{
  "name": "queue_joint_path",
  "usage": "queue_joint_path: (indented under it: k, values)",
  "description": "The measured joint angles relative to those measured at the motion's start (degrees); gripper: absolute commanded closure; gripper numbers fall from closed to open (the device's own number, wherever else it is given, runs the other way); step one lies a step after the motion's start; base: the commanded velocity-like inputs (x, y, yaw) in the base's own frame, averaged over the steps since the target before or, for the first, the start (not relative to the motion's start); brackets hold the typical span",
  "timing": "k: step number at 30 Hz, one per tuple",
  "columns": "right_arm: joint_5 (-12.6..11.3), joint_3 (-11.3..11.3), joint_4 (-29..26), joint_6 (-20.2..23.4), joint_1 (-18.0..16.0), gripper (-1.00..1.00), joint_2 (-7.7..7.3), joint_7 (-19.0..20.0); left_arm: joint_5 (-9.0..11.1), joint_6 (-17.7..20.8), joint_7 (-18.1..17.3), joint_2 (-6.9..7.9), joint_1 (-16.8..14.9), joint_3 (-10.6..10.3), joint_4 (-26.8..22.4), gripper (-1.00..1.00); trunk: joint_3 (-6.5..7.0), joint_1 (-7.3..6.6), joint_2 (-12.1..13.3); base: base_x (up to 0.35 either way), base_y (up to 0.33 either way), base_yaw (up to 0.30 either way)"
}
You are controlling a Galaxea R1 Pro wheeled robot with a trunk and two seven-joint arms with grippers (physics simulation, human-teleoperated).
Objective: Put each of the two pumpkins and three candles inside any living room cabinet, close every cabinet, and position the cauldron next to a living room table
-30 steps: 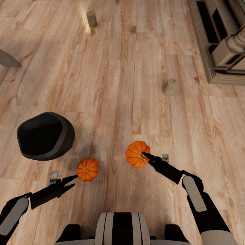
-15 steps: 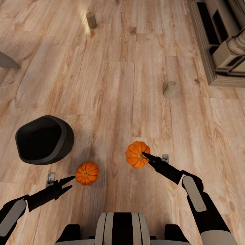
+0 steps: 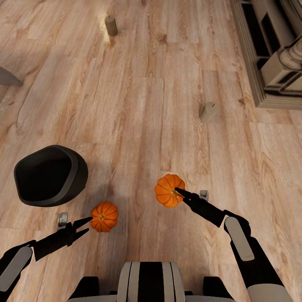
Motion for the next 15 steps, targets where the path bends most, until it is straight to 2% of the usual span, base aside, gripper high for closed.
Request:
queue_joint_path:
  k: [15]
  values:
    - [0.1,0.0,0.0,0.0,0.0,1.0,0.0,-0.1,0.0,0.0,0.4,0.01,0.0,0.2,0.2,-1.0,0.0,0.0,0.0,0.0,0.024,0.0]
